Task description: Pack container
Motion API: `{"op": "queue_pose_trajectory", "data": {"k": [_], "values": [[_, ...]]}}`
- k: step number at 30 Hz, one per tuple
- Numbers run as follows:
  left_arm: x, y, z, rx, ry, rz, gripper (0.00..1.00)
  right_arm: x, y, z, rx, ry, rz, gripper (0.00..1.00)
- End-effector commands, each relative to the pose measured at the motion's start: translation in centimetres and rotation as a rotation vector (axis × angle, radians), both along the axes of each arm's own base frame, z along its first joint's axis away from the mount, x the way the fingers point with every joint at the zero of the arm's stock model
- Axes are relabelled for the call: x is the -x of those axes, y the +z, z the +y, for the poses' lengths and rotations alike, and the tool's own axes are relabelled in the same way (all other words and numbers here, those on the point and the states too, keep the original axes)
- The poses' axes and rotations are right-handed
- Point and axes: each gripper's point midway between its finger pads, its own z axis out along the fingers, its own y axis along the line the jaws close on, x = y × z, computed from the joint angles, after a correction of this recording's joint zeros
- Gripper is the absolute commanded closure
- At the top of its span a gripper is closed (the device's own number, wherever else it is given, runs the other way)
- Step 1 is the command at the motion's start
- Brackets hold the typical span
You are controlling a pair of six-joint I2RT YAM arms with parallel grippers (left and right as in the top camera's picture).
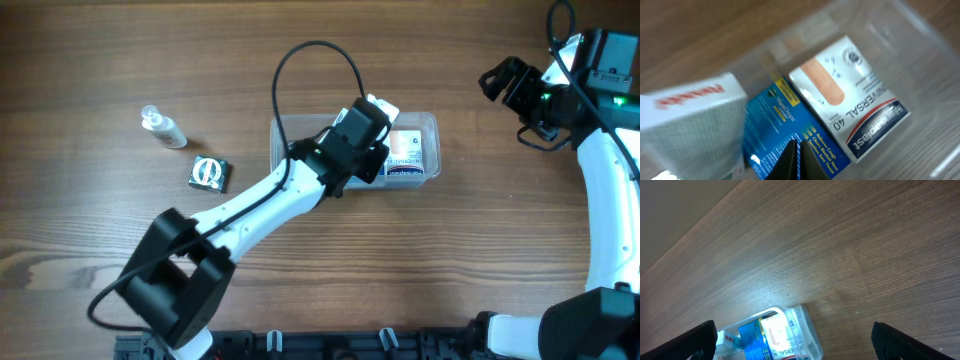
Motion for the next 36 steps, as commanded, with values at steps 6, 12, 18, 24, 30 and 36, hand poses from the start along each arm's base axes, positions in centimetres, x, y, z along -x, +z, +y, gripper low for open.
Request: {"op": "queue_pose_trajectory", "data": {"k": [6,12,18,24,30,36], "values": [[-1.2,-3.6,1.8,-0.156,0.011,-0.028,0.96,0.1,1.1,0.3,-0.010,0.005,-0.031,0.00],[-1.8,-5.8,4.6,-0.282,0.025,-0.010,0.96,0.1,1.1,0.3,-0.010,0.004,-0.031,0.00],[-3.1,-4.5,7.2,-0.414,0.131,-0.111,0.96,0.1,1.1,0.3,-0.010,0.005,-0.031,0.00],[-1.9,-3.7,6.3,-0.423,0.099,-0.122,0.96,0.1,1.1,0.3,-0.010,0.004,-0.031,0.00],[-0.6,-0.3,4.1,-0.354,0.068,-0.181,0.96,0.1,1.1,0.3,-0.010,0.004,-0.031,0.00],[0.6,4.0,-0.4,-0.108,-0.025,-0.204,0.96,0.1,1.1,0.3,-0.010,0.005,-0.031,0.00]]}}
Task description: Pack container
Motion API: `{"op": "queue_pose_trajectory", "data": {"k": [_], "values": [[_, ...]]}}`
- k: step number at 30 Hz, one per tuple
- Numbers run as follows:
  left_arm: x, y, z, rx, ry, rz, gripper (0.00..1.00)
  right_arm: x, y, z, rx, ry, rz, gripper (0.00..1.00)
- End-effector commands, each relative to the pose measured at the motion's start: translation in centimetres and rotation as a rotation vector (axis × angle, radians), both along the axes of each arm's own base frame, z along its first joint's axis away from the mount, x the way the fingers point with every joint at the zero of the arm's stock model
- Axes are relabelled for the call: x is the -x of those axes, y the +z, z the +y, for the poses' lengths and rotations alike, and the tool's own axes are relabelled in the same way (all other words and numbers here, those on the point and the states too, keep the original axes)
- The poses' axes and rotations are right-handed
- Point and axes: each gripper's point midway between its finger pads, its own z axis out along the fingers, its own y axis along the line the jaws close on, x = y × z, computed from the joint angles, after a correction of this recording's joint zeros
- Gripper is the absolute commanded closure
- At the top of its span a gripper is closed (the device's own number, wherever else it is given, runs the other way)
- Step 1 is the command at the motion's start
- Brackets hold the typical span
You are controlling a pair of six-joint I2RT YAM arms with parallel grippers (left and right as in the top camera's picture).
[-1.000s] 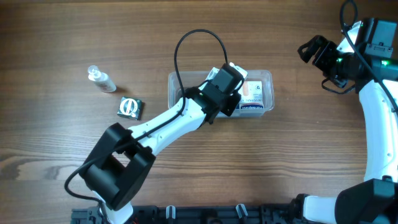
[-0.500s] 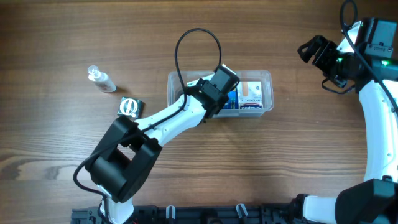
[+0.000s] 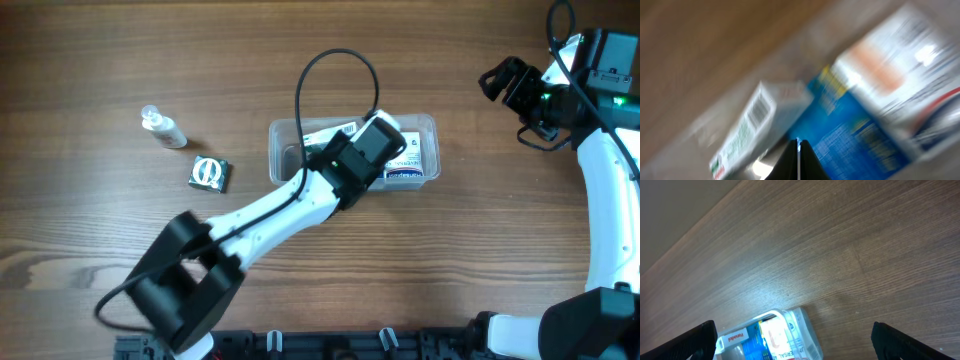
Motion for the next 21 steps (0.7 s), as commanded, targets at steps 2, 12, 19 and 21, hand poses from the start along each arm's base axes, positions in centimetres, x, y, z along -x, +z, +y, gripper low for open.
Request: {"op": "queue_pose_trajectory", "data": {"k": [2,12,19,21], "values": [[0.6,3.3,-3.3,0.202,-0.097,0.003,0.96,0.1,1.1,0.3,-0.010,0.005,-0.031,0.00],[-2.8,-0.8,-2.9,0.220,-0.030,0.011,0.96,0.1,1.1,0.3,-0.010,0.004,-0.031,0.00],[-4.7,-1.2,-0.6,0.216,0.030,0.010,0.96,0.1,1.1,0.3,-0.010,0.004,-0.031,0.00],[-4.7,-1.6,0.1,0.197,0.042,0.028,0.96,0.1,1.1,0.3,-0.010,0.004,-0.031,0.00]]}}
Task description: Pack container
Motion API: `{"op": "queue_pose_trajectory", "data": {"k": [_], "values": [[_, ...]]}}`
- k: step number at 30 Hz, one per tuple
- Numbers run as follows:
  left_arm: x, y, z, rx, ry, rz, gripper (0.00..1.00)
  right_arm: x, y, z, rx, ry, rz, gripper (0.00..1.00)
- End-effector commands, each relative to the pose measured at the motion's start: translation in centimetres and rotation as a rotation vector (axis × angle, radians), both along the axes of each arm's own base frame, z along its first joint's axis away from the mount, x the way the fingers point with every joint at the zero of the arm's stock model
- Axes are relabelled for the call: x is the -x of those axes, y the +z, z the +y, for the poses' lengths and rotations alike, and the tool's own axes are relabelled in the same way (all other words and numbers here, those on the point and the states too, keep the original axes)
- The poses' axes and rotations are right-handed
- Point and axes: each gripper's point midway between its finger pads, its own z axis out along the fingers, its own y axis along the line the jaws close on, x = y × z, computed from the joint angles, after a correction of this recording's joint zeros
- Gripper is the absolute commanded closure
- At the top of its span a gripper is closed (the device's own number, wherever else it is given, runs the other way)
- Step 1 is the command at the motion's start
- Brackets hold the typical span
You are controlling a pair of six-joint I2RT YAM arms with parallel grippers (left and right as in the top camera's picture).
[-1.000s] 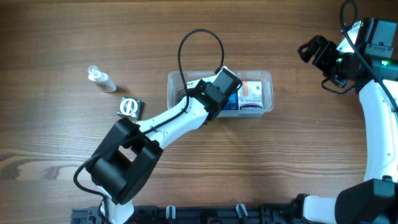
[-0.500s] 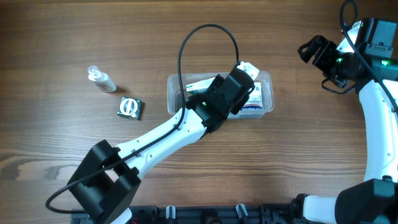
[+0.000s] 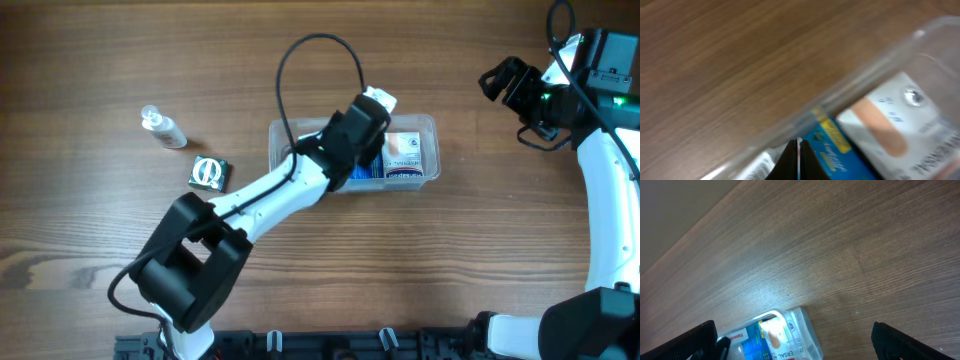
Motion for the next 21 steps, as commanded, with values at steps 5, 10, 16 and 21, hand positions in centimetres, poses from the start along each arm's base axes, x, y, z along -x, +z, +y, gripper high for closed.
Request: {"op": "queue_pose_trajectory", "data": {"k": [5,10,16,21], "values": [[0.7,-2.2,3.1,-0.108,0.053,0.085,0.96,0.1,1.1,0.3,-0.010,0.005,-0.031,0.00],[1.4,-2.7,4.2,-0.157,0.068,0.114,0.96,0.1,1.1,0.3,-0.010,0.005,-0.031,0.00],[1.7,1.0,2.6,-0.089,0.044,0.041,0.96,0.1,1.1,0.3,-0.010,0.005,-0.031,0.00],[1.9,4.2,3.1,-0.074,0.097,-0.030,0.96,0.1,1.1,0.3,-0.010,0.005,-0.031,0.00]]}}
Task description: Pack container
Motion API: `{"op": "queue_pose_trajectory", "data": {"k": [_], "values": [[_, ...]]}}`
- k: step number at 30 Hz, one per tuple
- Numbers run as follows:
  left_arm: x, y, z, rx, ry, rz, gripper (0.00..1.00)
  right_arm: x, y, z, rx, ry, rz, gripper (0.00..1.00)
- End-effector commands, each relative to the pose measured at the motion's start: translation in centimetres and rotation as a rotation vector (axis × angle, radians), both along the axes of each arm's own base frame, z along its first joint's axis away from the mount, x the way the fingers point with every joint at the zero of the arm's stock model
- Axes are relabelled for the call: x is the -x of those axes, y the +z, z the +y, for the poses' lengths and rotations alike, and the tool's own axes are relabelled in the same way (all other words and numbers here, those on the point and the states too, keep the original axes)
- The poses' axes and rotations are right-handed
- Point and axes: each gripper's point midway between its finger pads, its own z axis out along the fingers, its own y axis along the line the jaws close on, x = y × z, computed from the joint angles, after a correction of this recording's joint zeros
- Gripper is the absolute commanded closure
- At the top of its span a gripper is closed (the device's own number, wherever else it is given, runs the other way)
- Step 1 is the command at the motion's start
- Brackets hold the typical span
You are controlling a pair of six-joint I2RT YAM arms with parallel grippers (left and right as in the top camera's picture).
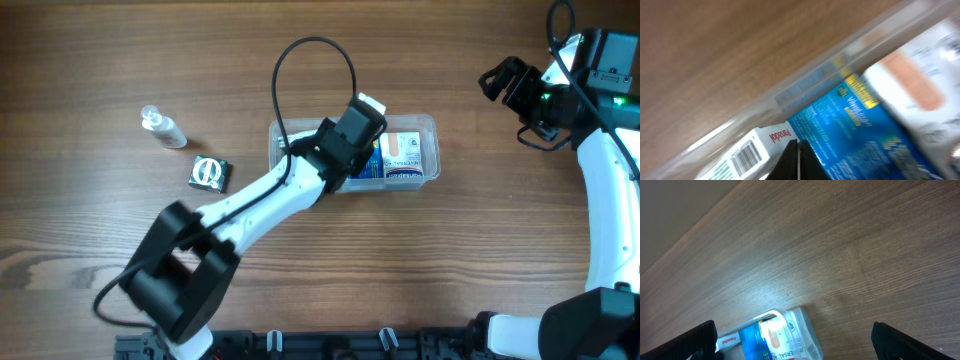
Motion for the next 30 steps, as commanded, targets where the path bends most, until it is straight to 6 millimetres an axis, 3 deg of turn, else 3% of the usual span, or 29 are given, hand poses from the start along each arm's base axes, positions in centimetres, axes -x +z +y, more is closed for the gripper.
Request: {"op": "queue_pose_trajectory", "data": {"k": [1,8,17,23,30], "values": [[-0.1,4.2,0.7,0.036,0.069,-0.094,0.96,0.1,1.1,0.3,-0.010,0.004,-0.031,0.00],[-1.3,2.7,4.0,0.073,0.217,-0.016,0.96,0.1,1.1,0.3,-0.010,0.004,-0.031,0.00],[-1.6,1.6,4.1,0.100,0.203,0.032,0.96,0.1,1.1,0.3,-0.010,0.004,-0.031,0.00],[-1.3,-2.1,3.7,0.065,0.191,0.106,0.96,0.1,1.1,0.3,-0.010,0.004,-0.031,0.00],[-1.1,-3.3,3.6,0.058,0.185,0.130,0.96,0.1,1.1,0.3,-0.010,0.004,-0.031,0.00]]}}
